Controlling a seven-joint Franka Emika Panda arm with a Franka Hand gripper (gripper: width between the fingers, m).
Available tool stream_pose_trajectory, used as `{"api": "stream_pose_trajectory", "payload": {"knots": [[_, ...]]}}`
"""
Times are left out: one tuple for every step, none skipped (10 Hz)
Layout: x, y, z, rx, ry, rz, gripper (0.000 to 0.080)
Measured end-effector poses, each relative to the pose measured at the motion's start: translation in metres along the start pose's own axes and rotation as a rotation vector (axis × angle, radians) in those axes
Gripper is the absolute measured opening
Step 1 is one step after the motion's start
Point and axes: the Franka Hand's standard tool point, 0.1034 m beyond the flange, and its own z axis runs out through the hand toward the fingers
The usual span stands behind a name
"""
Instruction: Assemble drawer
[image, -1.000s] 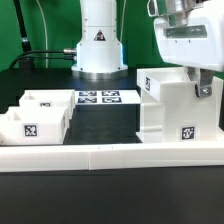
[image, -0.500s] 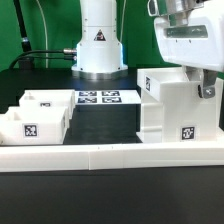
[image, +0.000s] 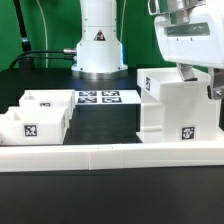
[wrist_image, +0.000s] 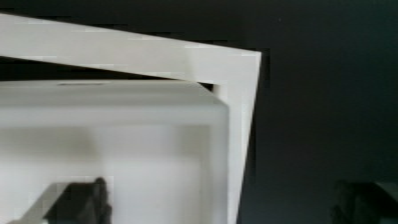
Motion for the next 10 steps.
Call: {"api": "stream_pose_trajectory", "payload": {"knots": [[-0.001,0.001,-0.001,0.0,-0.001,-0.024,0.0645],[-0.004,0.008,-0.009,-0.001,-0.003,-0.108,0.0648],[-0.004,0.018,-0.02,-0.001,-0.007,-0.164,0.0648],[-0.003,0.028,-0.028,-0.001,-0.013,-0.201,0.0649],[-0.001,0.037,-0.037,0.001,-0.015,-0.237,0.0649],[0.0,0.04,-0.044,0.018,-0.023,-0.233,0.0649],[0.0,0.041,-0.043,0.018,-0.024,-0.233,0.0649],[0.0,0.041,-0.042,0.016,-0.022,-0.286,0.0649],[0.002,0.041,-0.043,0.014,-0.021,-0.414,0.0649],[0.007,0.048,-0.047,-0.018,-0.029,-0.612,0.0649]]}}
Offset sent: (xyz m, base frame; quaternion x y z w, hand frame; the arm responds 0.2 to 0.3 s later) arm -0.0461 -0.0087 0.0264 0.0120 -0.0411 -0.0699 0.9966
